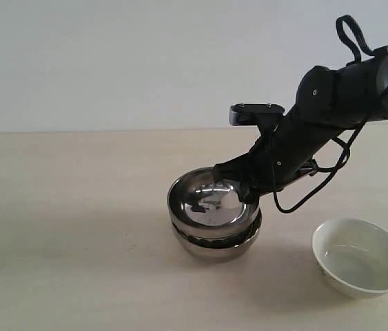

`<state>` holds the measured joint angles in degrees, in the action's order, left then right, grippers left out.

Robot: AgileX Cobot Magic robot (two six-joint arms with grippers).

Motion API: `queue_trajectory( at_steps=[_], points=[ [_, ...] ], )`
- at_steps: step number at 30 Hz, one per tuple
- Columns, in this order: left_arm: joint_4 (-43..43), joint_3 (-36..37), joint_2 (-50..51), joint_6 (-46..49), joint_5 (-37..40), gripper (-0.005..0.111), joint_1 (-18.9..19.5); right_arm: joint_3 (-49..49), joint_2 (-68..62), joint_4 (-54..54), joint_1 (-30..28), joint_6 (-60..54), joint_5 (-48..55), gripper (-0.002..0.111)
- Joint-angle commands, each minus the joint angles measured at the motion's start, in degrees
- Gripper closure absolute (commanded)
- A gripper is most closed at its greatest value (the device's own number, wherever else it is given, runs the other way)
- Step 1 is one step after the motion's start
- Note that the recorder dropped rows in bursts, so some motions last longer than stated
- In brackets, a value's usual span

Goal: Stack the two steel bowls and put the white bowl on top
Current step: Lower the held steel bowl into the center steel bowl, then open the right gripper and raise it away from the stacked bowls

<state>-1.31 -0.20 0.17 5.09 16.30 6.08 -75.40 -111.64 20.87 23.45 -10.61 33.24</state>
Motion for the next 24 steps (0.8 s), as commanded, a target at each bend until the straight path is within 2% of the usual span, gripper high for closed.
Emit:
queue_trajectory(
  at_steps=[1,4,5,7,9,11,24],
  points=[
    [-0.15,0.20,-0.17,-0.65,0.01,0.103,0.03,0.04,0.26,0.32,0.04,0.00,-0.82,0.108],
    [-0.15,0.20,-0.17,-0.65,0.01,0.103,0.03,0.04,0.26,0.32,0.04,0.15,-0.82,0.104],
    [-0.15,0.20,-0.17,-0.65,0.01,0.103,0.03,0.04,0.26,0.32,0.04,0.15,-0.70,0.098],
    [-0.15,0.20,-0.17,-0.65,0.01,0.103,0.03,0.04,0.26,0.69,0.04,0.15,-0.70,0.077],
    [-0.15,0.20,-0.17,-0.65,0.01,0.103,0.03,0.04,0.26,1.07,0.04,0.15,-0.81,0.064],
    [-0.15,0.20,-0.17,-0.65,0.01,0.103,0.03,0.04,0.26,1.44,0.04,0.15,-0.81,0.058],
    [-0.15,0.20,-0.17,-0.65,0.01,0.103,0.03,-0.19,4.80,1.44,0.04,-0.48,-1.40,0.055]
  ],
)
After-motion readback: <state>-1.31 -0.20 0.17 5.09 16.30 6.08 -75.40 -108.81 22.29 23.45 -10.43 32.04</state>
